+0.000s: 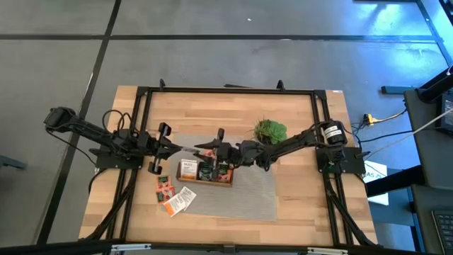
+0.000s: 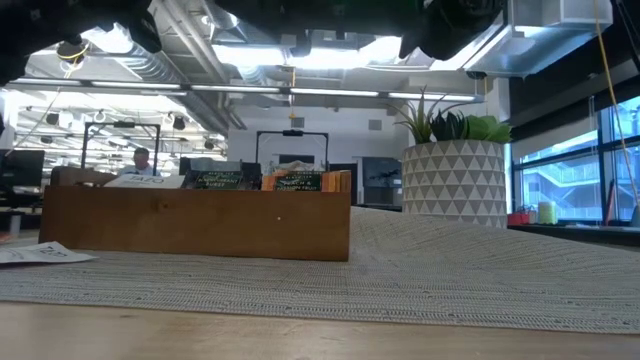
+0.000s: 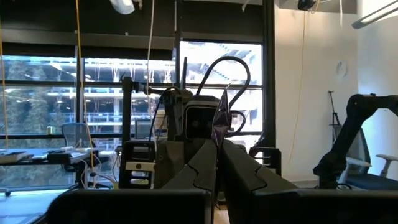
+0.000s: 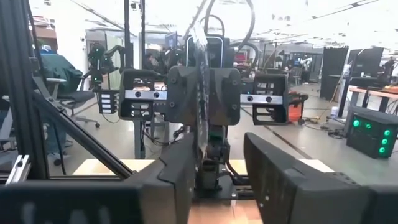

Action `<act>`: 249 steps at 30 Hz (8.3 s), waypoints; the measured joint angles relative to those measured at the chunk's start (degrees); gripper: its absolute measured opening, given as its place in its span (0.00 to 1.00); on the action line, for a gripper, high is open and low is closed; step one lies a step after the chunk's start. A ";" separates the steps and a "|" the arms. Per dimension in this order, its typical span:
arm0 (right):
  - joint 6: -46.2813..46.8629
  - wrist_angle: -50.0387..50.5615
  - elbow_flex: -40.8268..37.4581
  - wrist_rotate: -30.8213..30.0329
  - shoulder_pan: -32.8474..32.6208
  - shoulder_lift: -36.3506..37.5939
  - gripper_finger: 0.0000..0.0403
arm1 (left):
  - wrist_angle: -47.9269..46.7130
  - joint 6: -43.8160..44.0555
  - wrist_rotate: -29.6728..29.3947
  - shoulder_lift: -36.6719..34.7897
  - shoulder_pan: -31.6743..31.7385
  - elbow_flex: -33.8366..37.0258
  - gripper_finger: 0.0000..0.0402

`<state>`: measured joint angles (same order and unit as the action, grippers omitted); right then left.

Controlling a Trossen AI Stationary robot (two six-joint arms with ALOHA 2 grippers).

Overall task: Pick & Place Tea
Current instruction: Put the violet tea bag into the middle section of the wooden organizer, then put the orange tea bag into the right section of the wooden organizer

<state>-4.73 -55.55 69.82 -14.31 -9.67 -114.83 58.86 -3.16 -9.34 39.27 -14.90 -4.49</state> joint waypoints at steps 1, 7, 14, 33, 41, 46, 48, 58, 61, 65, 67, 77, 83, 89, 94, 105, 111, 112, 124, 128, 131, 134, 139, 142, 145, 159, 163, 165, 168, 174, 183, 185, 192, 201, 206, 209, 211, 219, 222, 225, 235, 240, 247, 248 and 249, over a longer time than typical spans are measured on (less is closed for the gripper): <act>-0.07 0.01 0.00 0.00 0.00 0.00 0.32 | -0.02 0.00 0.00 0.00 0.00 0.00 0.02; -0.22 0.41 0.00 0.93 0.00 0.00 0.09 | -0.29 0.00 0.00 0.00 0.00 0.00 0.02; -1.08 9.16 0.00 0.84 -0.13 3.15 0.01 | -3.01 1.25 -0.17 -0.35 0.00 -0.07 0.06; 13.75 80.42 23.08 3.92 0.17 9.76 0.00 | -23.87 14.99 4.88 -3.10 0.02 -0.07 0.09; 24.60 83.84 24.08 19.78 0.83 8.36 0.00 | -25.11 16.13 6.53 -3.21 0.02 -0.07 0.09; 25.48 85.69 24.13 21.51 1.22 6.14 0.00 | -26.19 16.09 6.31 -3.51 0.02 -0.07 0.09; 24.70 85.52 24.09 21.51 1.22 4.44 0.00 | -26.23 16.04 5.81 -3.43 0.02 -0.07 0.10; 22.01 86.06 24.05 21.89 1.33 -1.27 0.01 | -28.69 15.98 5.38 -3.50 0.02 -0.07 0.09; 19.95 86.89 24.02 19.36 1.31 -2.03 0.01 | -29.48 15.96 5.33 -3.50 0.02 -0.07 0.10; 18.20 88.08 24.09 16.29 1.33 -1.88 0.02 | -30.12 15.93 4.76 -3.50 0.02 -0.07 0.10; 17.85 88.34 24.04 15.74 1.31 -1.88 0.02 | -30.84 15.93 3.87 -3.50 0.02 -0.07 0.10; 17.19 91.01 24.04 15.50 1.31 -1.88 0.02 | -32.16 15.93 2.97 -3.50 0.02 -0.07 0.10; 13.04 90.93 24.04 15.50 1.32 -1.88 0.08 | -32.16 15.93 2.97 -3.50 0.02 -0.07 0.10; 13.20 90.96 24.04 15.41 1.88 -1.88 0.22 | -32.16 15.93 2.99 -3.50 0.02 -0.07 0.11; 13.42 90.36 24.04 15.38 2.48 -1.88 0.30 | -32.14 15.94 2.99 -3.50 0.02 -0.07 0.10; 8.74 90.59 23.96 5.53 0.90 -0.79 0.31 | -33.56 17.00 1.42 0.06 0.02 -2.42 0.11; 10.01 80.86 12.22 4.68 0.89 6.19 0.31 | -40.66 11.61 3.72 6.31 0.00 -9.26 0.11; 10.27 77.28 8.68 4.62 0.92 7.92 0.31 | -40.68 9.94 4.67 7.63 0.00 -10.02 0.11; 7.33 33.34 -21.92 0.16 -2.12 28.91 0.31 | -39.00 5.32 7.81 23.18 0.07 -17.46 0.24; 7.21 27.32 -26.66 0.22 -2.16 29.40 0.31 | -38.68 8.09 2.84 26.66 0.15 -20.15 0.27; 7.48 27.28 -28.33 0.23 -2.14 29.44 0.31 | -37.58 6.66 3.59 28.80 0.09 -21.07 0.28; 8.97 26.96 -29.84 0.26 -2.14 29.42 0.31 | -35.50 8.43 4.34 30.62 0.19 -21.20 0.31; 8.95 26.53 -29.94 0.28 -2.14 29.42 0.31 | -36.05 10.84 4.22 34.01 0.95 -21.18 0.43; 8.98 26.46 -29.94 0.36 -2.14 29.42 0.31 | -36.40 13.02 3.93 35.37 1.42 -21.16 0.49; 9.04 26.55 -29.95 0.37 -2.14 29.42 0.31 | -36.39 13.15 3.81 35.76 1.61 -21.16 0.52; 9.00 26.66 -29.94 0.37 -2.14 29.42 0.31 | -42.60 20.14 2.55 35.76 1.61 -21.07 0.51; 9.00 26.67 -29.94 0.37 -2.14 29.40 0.31 | -42.89 21.96 3.22 35.76 1.62 -21.07 0.47; 9.00 26.68 -29.94 0.37 -2.14 29.40 0.31 | -43.08 21.97 3.25 35.76 1.62 -21.07 0.44; 8.99 26.71 -29.94 0.37 -2.14 29.38 0.31 | -44.00 22.06 3.23 35.74 1.62 -21.07 0.40; 8.98 26.71 -29.94 0.37 -2.13 29.38 0.31 | -44.95 22.06 4.39 35.74 1.62 -21.07 0.29; 8.97 27.20 -29.92 0.35 -2.13 29.38 0.31 | -44.95 22.03 4.76 35.74 1.62 -21.07 0.13; 8.96 27.27 -29.92 0.35 -2.14 29.38 0.31 | -44.93 22.01 5.69 35.74 1.64 -21.07 0.09; 8.96 27.60 -29.92 0.35 -2.12 29.38 0.31 | -44.98 23.25 6.12 34.11 1.62 -21.07 0.01; 9.00 27.80 -29.92 0.35 -2.14 29.38 0.31 | -45.70 22.96 4.48 32.44 1.62 -21.07 0.01; 8.98 27.80 -29.92 0.35 -2.14 29.38 0.31 | -46.22 22.67 4.41 32.46 1.62 -21.07 0.01; 8.98 27.80 -29.92 0.35 -2.13 29.36 0.31 | -46.22 22.05 4.42 32.46 1.62 -21.07 0.01; 9.02 27.80 -29.92 0.35 -2.13 29.38 0.31 | -46.22 22.01 4.42 32.46 1.62 -21.07 0.01; 9.07 27.79 -29.91 0.35 -2.12 29.35 0.31 | -46.92 19.36 4.48 32.46 1.62 -21.07 0.03; 9.10 27.79 -29.92 0.35 -2.13 29.36 0.31 | -46.98 19.06 4.48 32.46 1.62 -21.07 0.08; 9.11 27.80 -29.91 0.35 -2.12 29.36 0.31 | -46.94 18.16 4.48 32.46 1.62 -21.07 0.14; 9.11 27.89 -29.90 0.35 -2.12 29.35 0.31 | -48.60 18.45 5.54 32.46 1.61 -21.07 0.21; 9.05 27.91 -29.91 0.35 -2.12 29.35 0.31 | -50.83 19.00 5.60 32.50 1.62 -21.07 0.21; 9.00 27.95 -29.90 0.33 -2.14 29.35 0.31 | -52.53 20.21 7.04 26.80 1.61 -21.07 0.20; 9.00 27.95 -29.90 0.33 -2.12 29.35 0.31 | -53.48 20.94 7.81 25.30 1.53 -21.07 0.20; 9.00 27.95 -29.90 0.33 -2.14 29.35 0.31 | -54.82 22.05 8.63 23.77 1.46 -21.07 0.20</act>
<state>4.27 -27.59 39.92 -13.98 -11.81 -85.47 4.04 18.89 -0.71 63.04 -13.43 -25.56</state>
